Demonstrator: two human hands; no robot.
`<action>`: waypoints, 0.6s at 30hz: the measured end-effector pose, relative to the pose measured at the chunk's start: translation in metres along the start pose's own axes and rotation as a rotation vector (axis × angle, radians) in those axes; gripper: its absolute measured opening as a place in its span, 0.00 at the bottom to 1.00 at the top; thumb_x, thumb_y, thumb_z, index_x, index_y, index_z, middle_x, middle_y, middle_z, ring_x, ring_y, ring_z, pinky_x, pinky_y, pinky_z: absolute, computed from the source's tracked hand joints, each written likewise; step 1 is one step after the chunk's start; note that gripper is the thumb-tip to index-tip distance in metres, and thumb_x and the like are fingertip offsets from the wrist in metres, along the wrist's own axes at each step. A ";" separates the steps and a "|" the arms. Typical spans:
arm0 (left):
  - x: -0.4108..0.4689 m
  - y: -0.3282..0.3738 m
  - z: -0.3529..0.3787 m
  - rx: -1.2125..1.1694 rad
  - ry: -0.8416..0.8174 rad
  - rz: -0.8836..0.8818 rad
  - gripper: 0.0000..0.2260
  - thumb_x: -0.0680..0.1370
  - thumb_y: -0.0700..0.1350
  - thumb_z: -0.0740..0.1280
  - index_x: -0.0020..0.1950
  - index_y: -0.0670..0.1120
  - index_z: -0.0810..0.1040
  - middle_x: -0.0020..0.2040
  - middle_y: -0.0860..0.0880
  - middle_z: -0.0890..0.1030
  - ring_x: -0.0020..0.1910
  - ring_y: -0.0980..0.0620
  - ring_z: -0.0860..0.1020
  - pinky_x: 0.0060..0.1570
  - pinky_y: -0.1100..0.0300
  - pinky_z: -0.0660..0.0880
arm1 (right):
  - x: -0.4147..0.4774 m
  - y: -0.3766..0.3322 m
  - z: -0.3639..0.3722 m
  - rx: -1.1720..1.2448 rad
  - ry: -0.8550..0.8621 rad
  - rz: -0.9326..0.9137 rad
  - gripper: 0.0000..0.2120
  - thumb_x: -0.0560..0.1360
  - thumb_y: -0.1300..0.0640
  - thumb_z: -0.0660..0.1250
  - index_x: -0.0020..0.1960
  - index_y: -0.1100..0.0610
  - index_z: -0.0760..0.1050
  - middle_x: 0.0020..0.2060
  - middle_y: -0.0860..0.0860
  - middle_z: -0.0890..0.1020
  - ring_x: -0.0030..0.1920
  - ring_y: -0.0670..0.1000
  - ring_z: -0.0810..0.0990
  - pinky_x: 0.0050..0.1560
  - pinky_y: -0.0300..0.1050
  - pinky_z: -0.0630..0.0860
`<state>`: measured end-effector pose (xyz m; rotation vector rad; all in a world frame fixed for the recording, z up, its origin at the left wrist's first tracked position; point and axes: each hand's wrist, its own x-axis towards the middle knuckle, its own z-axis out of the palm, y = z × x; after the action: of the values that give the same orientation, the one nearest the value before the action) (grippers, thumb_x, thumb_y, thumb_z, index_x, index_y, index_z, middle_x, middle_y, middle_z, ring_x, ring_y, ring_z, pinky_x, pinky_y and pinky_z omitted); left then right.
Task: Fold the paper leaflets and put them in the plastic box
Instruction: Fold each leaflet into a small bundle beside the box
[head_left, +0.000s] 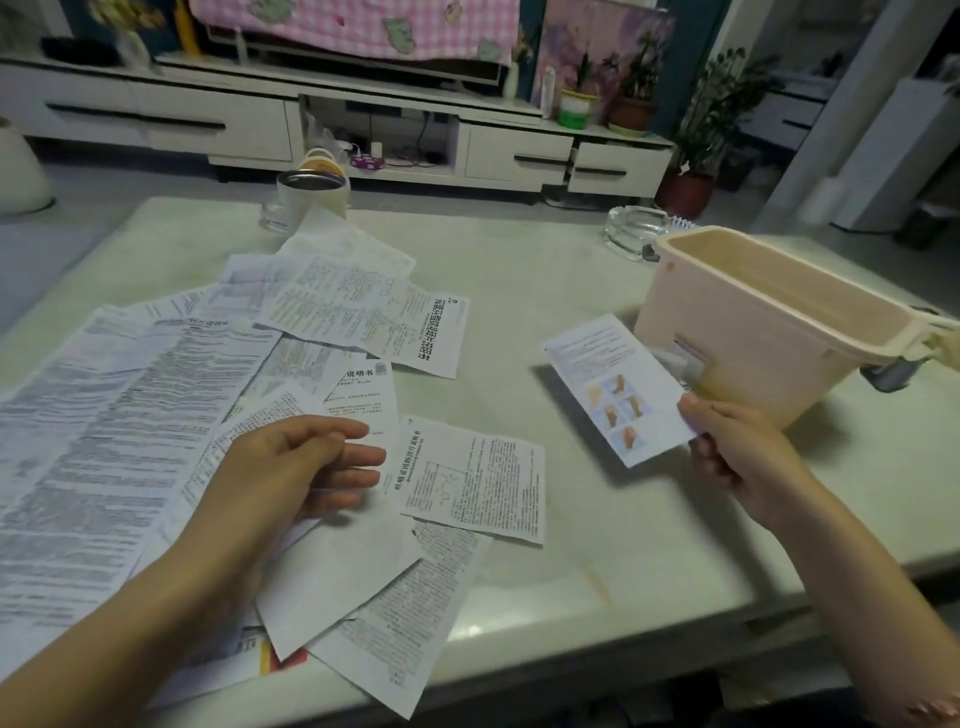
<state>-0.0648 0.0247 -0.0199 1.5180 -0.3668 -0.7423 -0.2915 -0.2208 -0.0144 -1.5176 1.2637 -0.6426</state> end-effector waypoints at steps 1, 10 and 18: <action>0.000 0.000 0.000 0.003 0.002 0.001 0.11 0.79 0.35 0.58 0.45 0.42 0.79 0.37 0.45 0.85 0.32 0.52 0.82 0.30 0.64 0.78 | -0.002 -0.003 0.001 0.066 -0.020 -0.005 0.15 0.80 0.54 0.60 0.35 0.57 0.71 0.20 0.46 0.66 0.21 0.44 0.60 0.18 0.33 0.56; 0.001 -0.003 0.000 0.123 0.001 0.115 0.11 0.79 0.35 0.59 0.45 0.44 0.80 0.39 0.46 0.85 0.36 0.51 0.82 0.32 0.64 0.78 | -0.004 -0.027 0.059 0.447 -0.258 0.194 0.10 0.80 0.62 0.57 0.39 0.57 0.69 0.23 0.49 0.71 0.20 0.44 0.68 0.18 0.32 0.64; 0.004 -0.009 -0.010 0.834 -0.027 0.639 0.11 0.73 0.57 0.54 0.49 0.59 0.74 0.45 0.66 0.75 0.47 0.66 0.73 0.46 0.77 0.64 | 0.009 -0.038 0.098 0.728 -0.087 0.229 0.06 0.79 0.68 0.58 0.44 0.68 0.70 0.38 0.58 0.75 0.32 0.51 0.76 0.27 0.35 0.77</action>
<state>-0.0576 0.0306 -0.0300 1.9870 -1.2223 -0.0738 -0.1890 -0.1969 -0.0150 -0.7789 0.9633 -0.7657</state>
